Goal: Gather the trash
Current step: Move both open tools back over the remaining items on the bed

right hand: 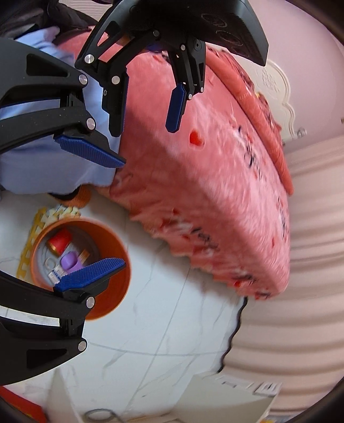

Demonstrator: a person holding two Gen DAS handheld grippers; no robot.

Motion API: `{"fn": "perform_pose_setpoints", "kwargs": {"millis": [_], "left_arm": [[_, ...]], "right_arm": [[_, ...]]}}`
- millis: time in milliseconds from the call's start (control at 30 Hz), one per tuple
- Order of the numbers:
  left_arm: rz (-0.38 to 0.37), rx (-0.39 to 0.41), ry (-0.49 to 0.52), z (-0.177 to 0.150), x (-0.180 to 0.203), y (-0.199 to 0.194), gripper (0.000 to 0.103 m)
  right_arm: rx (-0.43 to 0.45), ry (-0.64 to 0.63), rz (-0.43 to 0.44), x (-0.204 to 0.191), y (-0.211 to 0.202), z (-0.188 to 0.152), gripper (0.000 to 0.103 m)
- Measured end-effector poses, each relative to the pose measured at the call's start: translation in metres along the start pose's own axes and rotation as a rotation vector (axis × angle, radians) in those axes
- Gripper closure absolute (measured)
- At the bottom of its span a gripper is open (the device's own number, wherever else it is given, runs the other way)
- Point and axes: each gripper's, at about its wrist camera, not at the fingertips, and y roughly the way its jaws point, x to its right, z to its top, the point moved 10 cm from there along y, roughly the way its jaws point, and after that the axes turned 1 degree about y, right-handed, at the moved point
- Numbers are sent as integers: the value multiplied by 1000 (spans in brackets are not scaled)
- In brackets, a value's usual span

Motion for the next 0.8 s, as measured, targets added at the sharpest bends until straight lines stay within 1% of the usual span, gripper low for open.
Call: {"fn": "perform_pose_setpoints", "kwargs": {"millis": [167,200,233,367,667,800], "left_arm": [[60,36,-50,-24,-21,-37,28],[70,40,-61,-29,-24,-43,26],[87,48,-78,-36,-30,-51,22],[130,72,-142,-63,-51,-78,21],[244,60,-312,-139,-103,-129,21],[274,63,-382,-168,-125,-147,21]], "right_arm": [[14,-85,59,-56,1,20,32],[15,-105,73,-68,2,24,32],[16,-124,86,-81,3,27,31],[9,-191,138,-127,13,38,30],[-6,-356,261,-242,32,54,30],[-16,-412,304,-287,42,58,30]]}}
